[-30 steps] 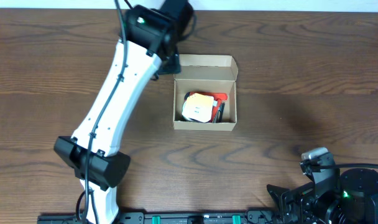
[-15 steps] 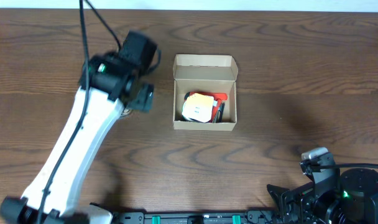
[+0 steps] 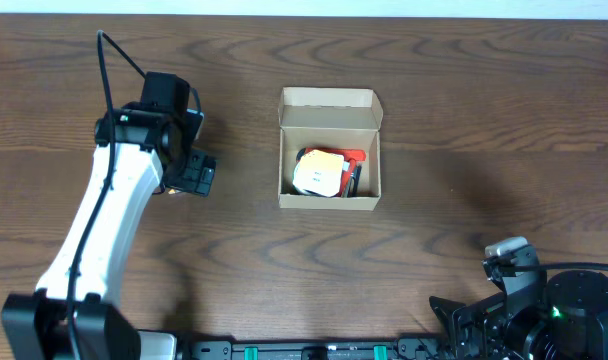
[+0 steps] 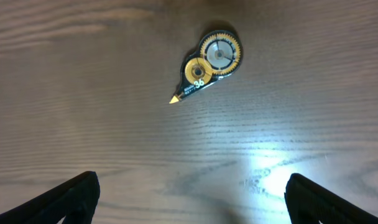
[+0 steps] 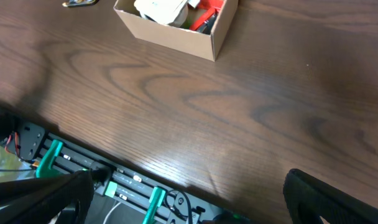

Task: Pack container
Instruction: 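Move the left gripper to the correction tape roller and grasp it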

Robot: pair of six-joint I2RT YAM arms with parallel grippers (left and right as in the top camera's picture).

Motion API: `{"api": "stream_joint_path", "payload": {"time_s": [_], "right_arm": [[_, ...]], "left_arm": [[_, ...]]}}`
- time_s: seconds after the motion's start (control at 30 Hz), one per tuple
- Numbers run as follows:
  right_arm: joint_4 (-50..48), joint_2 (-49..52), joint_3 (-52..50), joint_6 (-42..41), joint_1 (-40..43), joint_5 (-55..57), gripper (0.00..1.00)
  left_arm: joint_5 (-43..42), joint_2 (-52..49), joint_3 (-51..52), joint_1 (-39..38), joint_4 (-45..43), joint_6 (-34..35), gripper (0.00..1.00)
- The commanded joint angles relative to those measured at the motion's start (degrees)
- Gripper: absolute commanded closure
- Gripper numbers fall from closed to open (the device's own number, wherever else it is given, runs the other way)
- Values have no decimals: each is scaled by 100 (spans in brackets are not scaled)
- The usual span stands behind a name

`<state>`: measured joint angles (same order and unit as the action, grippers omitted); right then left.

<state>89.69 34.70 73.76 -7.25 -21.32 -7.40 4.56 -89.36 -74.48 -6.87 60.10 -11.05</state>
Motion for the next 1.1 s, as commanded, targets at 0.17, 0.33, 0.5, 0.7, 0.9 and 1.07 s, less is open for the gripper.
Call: {"api": "stream_joint_path", "payload": {"time_s": [0.17,0.33,0.5,0.7,0.9,1.07], "right_arm": [[-4,-20,4,-63,-63,55,1],[-4,-20,4,-63,-61,55,1],[-4,-20,4,-63,-63,55,1],[-4,-20,4,-63,-63,55,1],[-4,-20,4,-63,-61,55,1],[-4,-20,4,-63,-63,55,1]], "left_arm": [[-315,-1097,72,177,-343,-669,0],[-310,-1641,72,179,-682,-831,0],[-267,-2004,72,179,-1036,-960,0],[-264,-2347,72,179,-1589,-1023,3],[-264,-2632,72,179,-1738,-1086,2],[-267,-2721,74,177,-1733,-1082,5]]}}
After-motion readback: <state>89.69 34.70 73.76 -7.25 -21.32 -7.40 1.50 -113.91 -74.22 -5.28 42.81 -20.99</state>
